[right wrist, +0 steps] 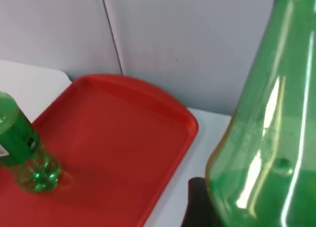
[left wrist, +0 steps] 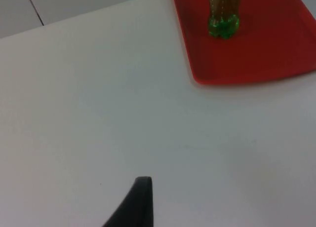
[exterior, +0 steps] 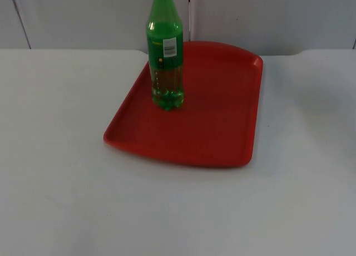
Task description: Place the bottle upright on the tray.
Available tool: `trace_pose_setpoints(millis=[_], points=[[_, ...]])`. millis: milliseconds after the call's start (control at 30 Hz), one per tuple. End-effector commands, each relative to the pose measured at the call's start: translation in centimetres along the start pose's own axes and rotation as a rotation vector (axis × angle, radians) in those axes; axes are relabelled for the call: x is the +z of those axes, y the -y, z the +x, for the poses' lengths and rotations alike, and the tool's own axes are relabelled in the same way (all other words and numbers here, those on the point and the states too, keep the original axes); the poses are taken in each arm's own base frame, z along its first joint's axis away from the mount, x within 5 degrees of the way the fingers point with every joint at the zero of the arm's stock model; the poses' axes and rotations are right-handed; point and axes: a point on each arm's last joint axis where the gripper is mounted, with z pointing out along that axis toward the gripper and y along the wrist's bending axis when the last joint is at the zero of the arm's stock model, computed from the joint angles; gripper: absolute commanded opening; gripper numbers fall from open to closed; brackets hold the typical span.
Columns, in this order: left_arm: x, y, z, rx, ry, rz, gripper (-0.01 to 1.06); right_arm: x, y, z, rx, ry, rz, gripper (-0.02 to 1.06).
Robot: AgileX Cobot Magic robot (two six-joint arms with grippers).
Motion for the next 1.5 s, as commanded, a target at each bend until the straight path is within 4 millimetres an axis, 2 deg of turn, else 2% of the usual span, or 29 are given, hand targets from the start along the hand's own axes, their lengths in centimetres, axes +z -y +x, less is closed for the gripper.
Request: trace_pose_setpoints(millis=[0, 100, 333, 467, 600, 767, 833, 867, 967, 1100, 1200, 1233, 1400, 1467], points=[[0.1, 0.1, 0.1, -0.004, 0.000, 0.008, 1.05, -0.3, -0.6, -0.3, -0.051, 0.066, 0.011, 0.00], [0.1, 0.1, 0.1, -0.004, 0.002, 0.008, 1.05, 0.2, -3.2, -0.7, -0.143, 0.160, 0.014, 0.00], [0.1, 0.1, 0.1, -0.004, 0.002, 0.008, 1.05, 1.0, -5.5, -1.7, -0.167, 0.333, 0.070, 0.00], [0.1, 0.1, 0.1, -0.004, 0.002, 0.008, 1.05, 3.3, -6.4, -1.2, -0.154, 0.426, 0.103, 0.00], [0.1, 0.1, 0.1, -0.004, 0.002, 0.008, 1.05, 5.3, -6.9, -0.5, -0.111, 0.508, 0.043, 0.00], [0.1, 0.1, 0.1, -0.004, 0.002, 0.008, 1.05, 7.9, -8.0, 0.3, -0.236, 0.633, -0.073, 0.00], [0.1, 0.1, 0.1, -0.004, 0.002, 0.008, 1.05, 9.6, -8.1, 0.7, -0.241, 0.634, -0.100, 0.00], [0.1, 0.1, 0.1, -0.004, 0.002, 0.008, 1.05, 9.6, -8.1, 0.7, -0.241, 0.634, -0.100, 0.00], [0.1, 0.1, 0.1, -0.004, 0.002, 0.008, 1.05, 12.3, -7.6, 1.0, -0.138, 0.623, -0.114, 0.00], [0.1, 0.1, 0.1, -0.003, 0.002, 0.006, 1.05, 14.0, -6.9, 0.9, -0.080, 0.682, -0.118, 0.00], [0.1, 0.1, 0.1, -0.003, 0.000, 0.006, 1.05, 15.8, -6.9, 0.9, -0.077, 0.708, -0.122, 0.00], [0.1, 0.1, 0.1, -0.003, 0.000, 0.006, 1.05, 15.8, -6.9, 0.9, -0.077, 0.708, -0.122, 0.00], [0.1, 0.1, 0.1, -0.003, 0.000, 0.006, 1.05, 19.0, -7.1, 0.9, -0.035, 0.722, -0.137, 0.00], [0.1, 0.1, 0.1, -0.003, 0.000, 0.006, 1.05, 19.5, -7.1, 0.8, -0.031, 0.729, -0.139, 0.00]])
